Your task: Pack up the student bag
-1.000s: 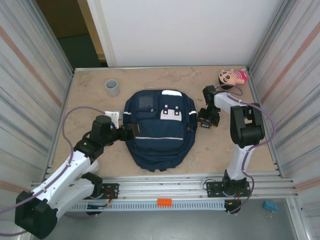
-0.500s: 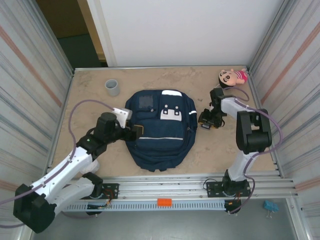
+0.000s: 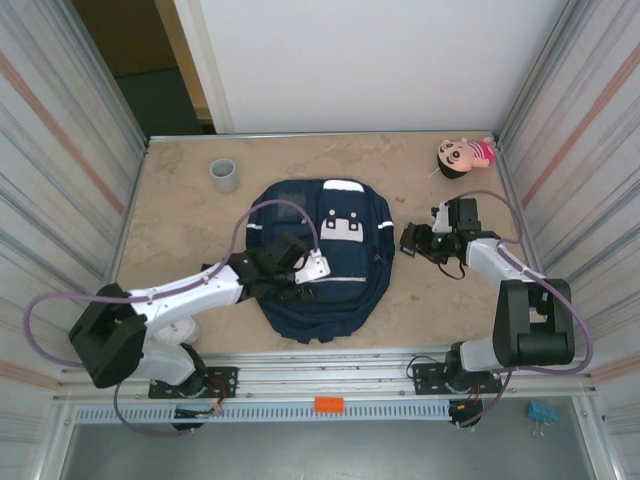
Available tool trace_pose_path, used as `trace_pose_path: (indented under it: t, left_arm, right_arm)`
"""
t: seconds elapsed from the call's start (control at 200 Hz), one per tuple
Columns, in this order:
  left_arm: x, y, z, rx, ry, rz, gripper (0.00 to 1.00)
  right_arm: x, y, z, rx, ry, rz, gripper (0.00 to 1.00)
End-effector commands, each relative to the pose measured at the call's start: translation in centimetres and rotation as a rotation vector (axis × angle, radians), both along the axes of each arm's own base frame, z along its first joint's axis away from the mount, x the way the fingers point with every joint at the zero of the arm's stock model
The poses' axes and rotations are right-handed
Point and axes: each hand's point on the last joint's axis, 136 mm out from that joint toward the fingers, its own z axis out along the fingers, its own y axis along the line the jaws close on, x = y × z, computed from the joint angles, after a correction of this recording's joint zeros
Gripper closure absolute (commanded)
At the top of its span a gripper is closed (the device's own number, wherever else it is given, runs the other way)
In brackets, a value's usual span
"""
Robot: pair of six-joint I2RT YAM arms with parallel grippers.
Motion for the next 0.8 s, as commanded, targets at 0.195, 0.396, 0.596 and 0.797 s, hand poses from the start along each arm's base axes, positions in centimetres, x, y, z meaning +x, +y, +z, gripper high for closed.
trace_pose_path:
  t: [0.195,0.396,0.596,0.797]
  left_arm:
    - [-1.7,-3.6,4.1,-0.184,0.005,-0.169,0.19]
    - [-3.6,-3.8,2.8,-0.191,0.073,-0.242,0.18]
    - [-2.2,-3.1,0.8,-0.101,0.048,-0.196,0.18]
    - [-0.4,-2.3,-0.1,-0.029,0.013,-0.111,0.19]
  right_arm:
    - [-0.1,1.5,3.6,0.060,-0.162,0.047,0.51]
    - [-0.5,2.0,5.4,0.057,-0.240,0.065,0.51]
    - [-1.0,2.5,6.8,0.045,-0.312,0.080,0.51]
    - [-1.4,2.9,7.5,0.041,-0.353,0.094,0.51]
